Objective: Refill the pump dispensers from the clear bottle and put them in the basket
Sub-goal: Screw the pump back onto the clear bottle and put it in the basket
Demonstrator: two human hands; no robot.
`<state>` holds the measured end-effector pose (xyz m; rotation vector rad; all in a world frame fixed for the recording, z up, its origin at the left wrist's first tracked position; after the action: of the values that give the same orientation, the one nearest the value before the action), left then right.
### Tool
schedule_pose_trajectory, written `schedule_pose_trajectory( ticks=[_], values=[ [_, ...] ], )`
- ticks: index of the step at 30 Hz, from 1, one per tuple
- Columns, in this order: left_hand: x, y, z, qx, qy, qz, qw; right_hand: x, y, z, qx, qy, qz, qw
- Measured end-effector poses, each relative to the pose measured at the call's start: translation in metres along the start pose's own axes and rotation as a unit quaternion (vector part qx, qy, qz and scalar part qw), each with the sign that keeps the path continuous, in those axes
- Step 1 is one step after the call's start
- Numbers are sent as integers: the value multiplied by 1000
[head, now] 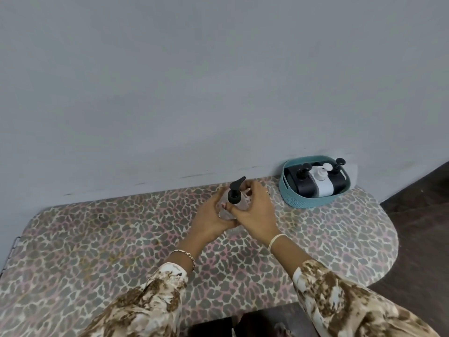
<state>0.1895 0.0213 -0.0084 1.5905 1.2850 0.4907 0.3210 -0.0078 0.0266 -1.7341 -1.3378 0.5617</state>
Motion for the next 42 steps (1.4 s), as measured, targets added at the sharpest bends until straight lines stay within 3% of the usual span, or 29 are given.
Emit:
schedule_pose_trajectory(
  ticks=[3,10,15,22,27,30,34,39,42],
  values=[
    [2,-3,0,4,-12,-13,1000,-9,-1,12,-31,-57,-38,997],
    [0,-4,-2,27,-11,-10,1000,-9,3,-2,-23,39,29,999],
    [2,-3,-4,45,-18,-14,999,-14,-5,13,0,-40,-16,999],
    [1,-2,-3,45,-30,-10,999,-13,-4,-7,-44,68,14,997],
    [2,-3,-5,50,-33,-3,998,-12,-9,7,-34,-44,-46,997],
    [1,-5,-4,53,-33,0,998,-10,-12,5,-81,-18,-58,995],
    [0,-2,-5,35,-24,12,999,-6,-11,-3,-66,40,3,997],
    [1,-1,-5,31,-26,6,999,-8,-18,9,-100,-41,-46,993],
    [1,0,-4,44,-28,-2,999,-12,-17,5,-132,-5,-46,990]
  ],
)
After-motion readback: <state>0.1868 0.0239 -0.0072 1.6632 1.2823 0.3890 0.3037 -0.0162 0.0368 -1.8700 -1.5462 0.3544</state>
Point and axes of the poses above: each hand's wrist, its own x-axis towards the middle knuckle, its own z-axis out of the palm, y = z × x, the point moved 8 cm from there along x, towards the middle knuckle, and after that the axes turned 1 degree about z, right-handed, at the moved point
